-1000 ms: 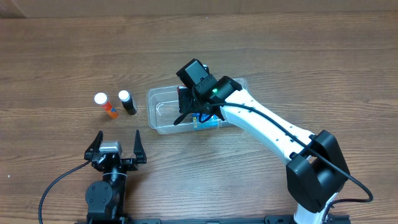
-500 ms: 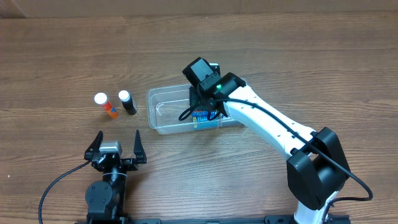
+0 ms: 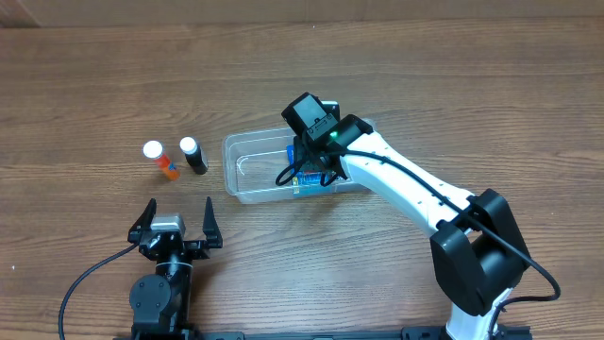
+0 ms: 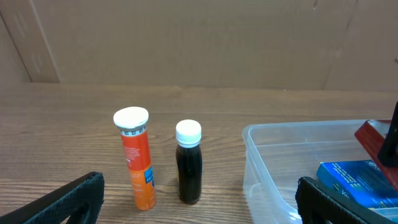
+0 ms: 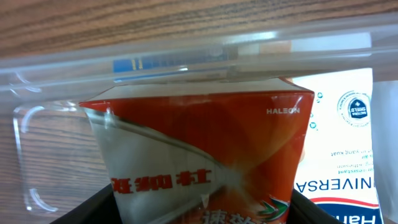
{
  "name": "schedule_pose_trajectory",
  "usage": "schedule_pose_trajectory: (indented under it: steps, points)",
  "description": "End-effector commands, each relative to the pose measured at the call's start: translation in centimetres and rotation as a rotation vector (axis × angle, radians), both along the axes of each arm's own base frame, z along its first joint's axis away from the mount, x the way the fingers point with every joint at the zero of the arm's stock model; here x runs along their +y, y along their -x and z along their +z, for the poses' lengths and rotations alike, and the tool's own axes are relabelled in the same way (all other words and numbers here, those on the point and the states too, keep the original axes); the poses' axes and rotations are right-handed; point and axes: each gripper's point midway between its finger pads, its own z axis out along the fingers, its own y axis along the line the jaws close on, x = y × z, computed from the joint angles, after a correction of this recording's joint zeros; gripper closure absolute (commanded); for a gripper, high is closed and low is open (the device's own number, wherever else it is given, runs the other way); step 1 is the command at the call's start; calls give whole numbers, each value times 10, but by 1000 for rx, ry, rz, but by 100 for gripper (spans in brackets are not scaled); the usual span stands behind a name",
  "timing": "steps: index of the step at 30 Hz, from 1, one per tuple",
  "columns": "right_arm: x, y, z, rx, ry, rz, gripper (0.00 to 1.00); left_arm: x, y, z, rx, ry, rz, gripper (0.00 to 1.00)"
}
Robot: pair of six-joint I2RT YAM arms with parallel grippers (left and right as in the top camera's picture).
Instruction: Pack container
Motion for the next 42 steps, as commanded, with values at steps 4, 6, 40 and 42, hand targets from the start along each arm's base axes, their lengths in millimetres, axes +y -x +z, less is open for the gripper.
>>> schedule_pose_trajectory:
  steps: [4, 6, 40, 42]
  points:
    - [11, 4, -2, 31, -61, 21, 35, 1, 0, 1, -7, -16, 1, 0]
    - [11, 4, -2, 30, -61, 21, 36, 1, 0, 1, -7, -16, 1, 0]
    - [-112, -3, 244, -458, -127, -147, 0, 1, 0, 1, -7, -16, 1, 0]
    - [-165, 0, 275, -542, -142, -277, 0, 1, 0, 1, -7, -16, 1, 0]
